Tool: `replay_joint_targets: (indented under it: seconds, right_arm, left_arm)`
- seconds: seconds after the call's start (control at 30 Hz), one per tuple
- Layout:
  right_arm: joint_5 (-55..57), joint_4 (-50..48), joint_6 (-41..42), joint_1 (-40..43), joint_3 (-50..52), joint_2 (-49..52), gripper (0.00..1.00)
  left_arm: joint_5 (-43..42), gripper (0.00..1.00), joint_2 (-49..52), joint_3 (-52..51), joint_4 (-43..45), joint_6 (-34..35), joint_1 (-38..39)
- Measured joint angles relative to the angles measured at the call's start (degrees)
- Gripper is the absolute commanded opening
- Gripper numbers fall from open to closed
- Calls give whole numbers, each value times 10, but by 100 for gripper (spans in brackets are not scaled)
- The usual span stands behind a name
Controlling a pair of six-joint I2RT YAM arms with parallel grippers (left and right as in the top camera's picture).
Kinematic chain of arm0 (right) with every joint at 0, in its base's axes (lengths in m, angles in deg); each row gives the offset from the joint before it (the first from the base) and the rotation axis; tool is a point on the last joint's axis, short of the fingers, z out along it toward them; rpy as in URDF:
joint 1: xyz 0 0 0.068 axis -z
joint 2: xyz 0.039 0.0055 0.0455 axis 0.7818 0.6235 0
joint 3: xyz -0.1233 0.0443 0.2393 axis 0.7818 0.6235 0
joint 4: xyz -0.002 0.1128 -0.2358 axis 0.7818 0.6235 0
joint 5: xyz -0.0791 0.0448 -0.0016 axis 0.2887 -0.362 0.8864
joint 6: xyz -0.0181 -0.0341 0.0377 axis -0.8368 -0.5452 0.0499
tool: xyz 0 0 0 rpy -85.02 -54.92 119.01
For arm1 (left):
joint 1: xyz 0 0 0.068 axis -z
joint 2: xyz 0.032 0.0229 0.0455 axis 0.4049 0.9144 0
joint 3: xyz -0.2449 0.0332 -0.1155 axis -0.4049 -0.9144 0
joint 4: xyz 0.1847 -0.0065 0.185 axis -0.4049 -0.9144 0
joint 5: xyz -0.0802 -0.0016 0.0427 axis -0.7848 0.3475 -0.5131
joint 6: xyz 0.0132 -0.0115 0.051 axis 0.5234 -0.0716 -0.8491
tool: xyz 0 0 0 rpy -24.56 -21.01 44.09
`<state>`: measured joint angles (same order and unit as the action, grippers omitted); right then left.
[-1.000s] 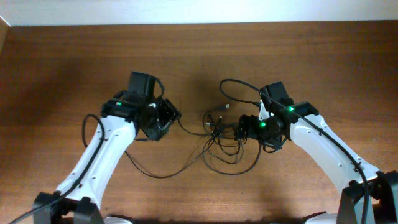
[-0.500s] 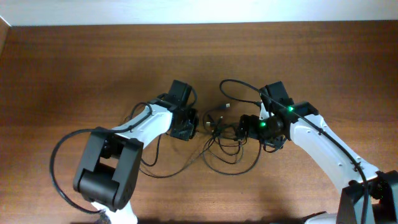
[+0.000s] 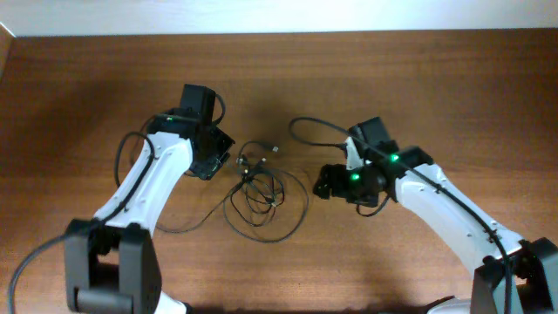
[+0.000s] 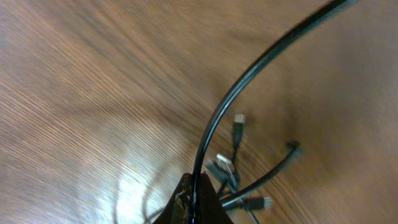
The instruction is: Untangle cables
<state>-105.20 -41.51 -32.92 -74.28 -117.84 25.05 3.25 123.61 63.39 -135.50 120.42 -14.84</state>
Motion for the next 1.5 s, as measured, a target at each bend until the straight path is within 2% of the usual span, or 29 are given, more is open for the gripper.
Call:
replay_joint_targets:
  seconds: [0.03,0.1,0.13,0.2,0.27,0.37,0.43,0.53,0.6,0.67,0.8,0.9,0.93,0.97,1.07,1.1,1.17,1.23,1.3,1.33,1.4,1.5]
  right_arm:
    - [-9,-31,2,-19,2,0,35]
    - [-17,-67,21,-40,2,0,33]
    - [-21,-75,49,-44,2,1,33]
    - [-46,-113,90,-45,3,2,45]
    - [-118,-175,112,-45,3,2,49]
    - [-149,-184,140,-45,3,2,52]
    - [-167,-218,145,-45,3,2,57]
    - [-189,-251,147,-45,3,3,60]
    - [-191,-247,147,-45,3,3,60]
    - [-169,-238,156,-45,3,3,63]
    - [-60,-223,267,-45,3,3,62]
    - [-13,-216,335,-45,3,3,28]
    - [1,-210,362,-45,3,3,11]
    - [7,-209,378,-45,3,3,4]
    - [6,-173,390,-45,2,3,4]
    - [-20,-169,360,-45,2,3,4]
    - [-86,-160,284,-49,-1,2,4]
    - [-109,-115,238,-53,-14,-13,4]
    - [-113,-91,198,-54,-22,-35,4]
    - [-119,-56,179,-55,-19,-49,4]
    - [-126,-33,150,-63,-3,-71,4]
    - [-91,30,128,-64,-3,-109,4]
  left_arm:
    - [-24,0,-14,1,7,-16,0]
    - [-79,0,-18,2,21,-51,0]
    - [-122,0,-18,2,38,-77,0]
    - [-173,0,-23,2,69,-125,0]
    - [-233,0,-55,2,118,-189,0]
    - [-309,0,-101,2,171,-217,0]
    - [-339,0,-109,2,173,-223,3]
    - [-304,0,-109,2,162,-237,35]
    - [-181,0,-108,2,111,-248,96]
    - [-123,0,-103,2,110,-254,131]
    - [-87,0,-99,2,109,-256,156]
    - [-104,0,-99,2,110,-256,156]
    - [-111,0,-99,2,110,-256,156]
    - [-121,0,-99,2,110,-256,156]
    - [-144,0,-99,2,114,-256,156]
    - [-148,0,-99,2,128,-256,152]
    - [-120,0,-99,0,151,-233,131]
    - [-73,0,-99,-5,151,-140,110]
    - [-65,0,-99,-10,161,-56,77]
    - [-44,0,-99,-10,184,-36,55]
    - [14,0,-99,-1,202,14,-39]
    - [38,0,-98,-1,199,80,-82]
